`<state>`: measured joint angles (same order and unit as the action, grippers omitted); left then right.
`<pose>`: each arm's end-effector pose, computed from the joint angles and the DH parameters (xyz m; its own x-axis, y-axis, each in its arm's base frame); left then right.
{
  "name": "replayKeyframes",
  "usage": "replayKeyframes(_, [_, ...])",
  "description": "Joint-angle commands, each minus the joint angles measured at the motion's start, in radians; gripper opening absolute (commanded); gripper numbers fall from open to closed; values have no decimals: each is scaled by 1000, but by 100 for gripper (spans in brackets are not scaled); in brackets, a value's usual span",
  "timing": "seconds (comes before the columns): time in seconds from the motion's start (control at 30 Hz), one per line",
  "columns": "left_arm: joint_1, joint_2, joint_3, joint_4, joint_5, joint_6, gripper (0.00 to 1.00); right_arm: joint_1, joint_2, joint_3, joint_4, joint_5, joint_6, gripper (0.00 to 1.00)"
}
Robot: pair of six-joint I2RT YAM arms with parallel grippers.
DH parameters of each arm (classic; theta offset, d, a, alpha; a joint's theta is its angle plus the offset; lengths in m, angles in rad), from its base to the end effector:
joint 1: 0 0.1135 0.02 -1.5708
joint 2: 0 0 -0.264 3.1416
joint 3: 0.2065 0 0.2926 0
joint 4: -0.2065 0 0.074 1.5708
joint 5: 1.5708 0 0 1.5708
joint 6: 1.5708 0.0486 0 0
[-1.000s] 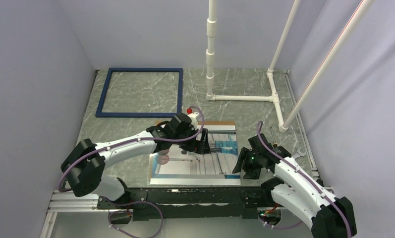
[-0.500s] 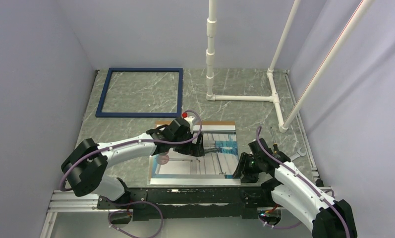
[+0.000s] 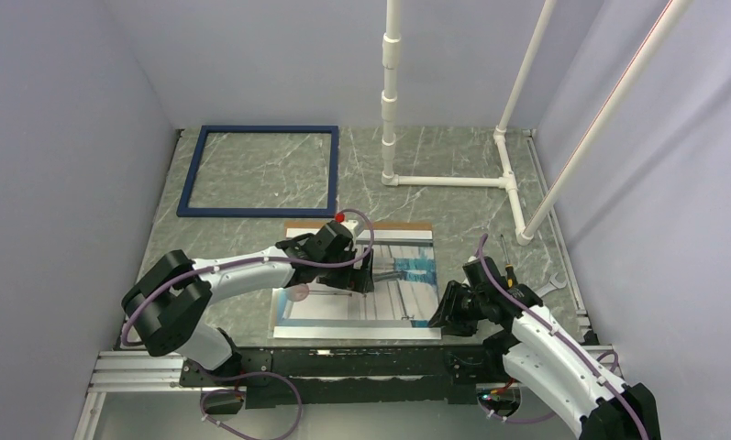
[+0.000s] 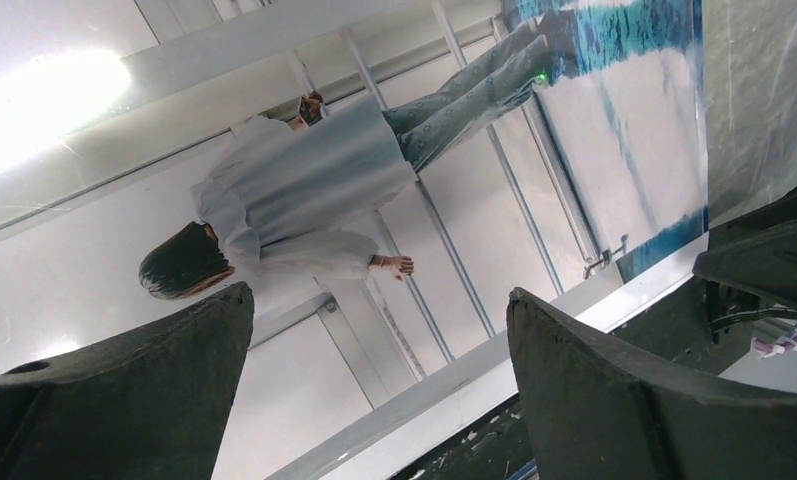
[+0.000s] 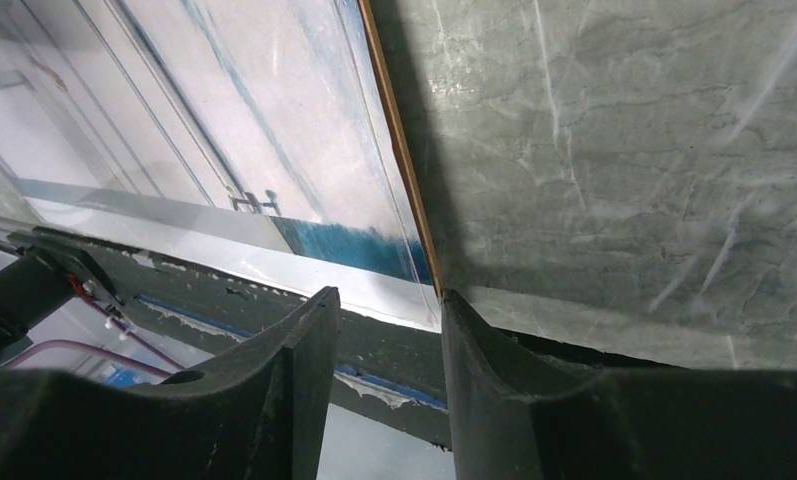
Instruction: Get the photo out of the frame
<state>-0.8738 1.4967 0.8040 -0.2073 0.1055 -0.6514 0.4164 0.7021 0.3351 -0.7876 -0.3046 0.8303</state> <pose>0.2112 -0.2603 0.1442 -0.8877 0.1211 -0.4443 0.3349 0.8319 -0.4425 0.1367 0.0764 0.1271 -0.9310 0.3582 -0.0703 0.2823 0.8286 0.4835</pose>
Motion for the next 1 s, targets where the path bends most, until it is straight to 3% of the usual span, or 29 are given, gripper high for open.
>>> replayKeyframes(0.0, [1, -42, 16, -10, -39, 3, 99, 1, -4, 30, 42, -56, 30, 43])
replayKeyframes(0.1, [0, -56, 26, -23, -33, 12, 99, 0, 4, 22, 53, -84, 37, 44])
replayKeyframes(0.2, [0, -66, 20, -11, -18, 8, 99, 1, 16, 22, 27, -62, 14, 55])
replayKeyframes(0.33, [0, -60, 26, 0, 3, 5, 99, 1, 41, 13, -8, -44, -16, 61])
replayKeyframes(0.53, [0, -63, 33, -6, 2, 11, 99, 1, 53, -43, 81, -142, -20, 58])
replayKeyframes(0.7, [1, -65, 27, -9, 6, 10, 99, 0, 76, -69, 137, -174, -10, 50])
replayKeyframes(0.97, [-1, -44, 31, 0, 26, 18, 99, 1, 25, -27, 96, -154, 7, 45])
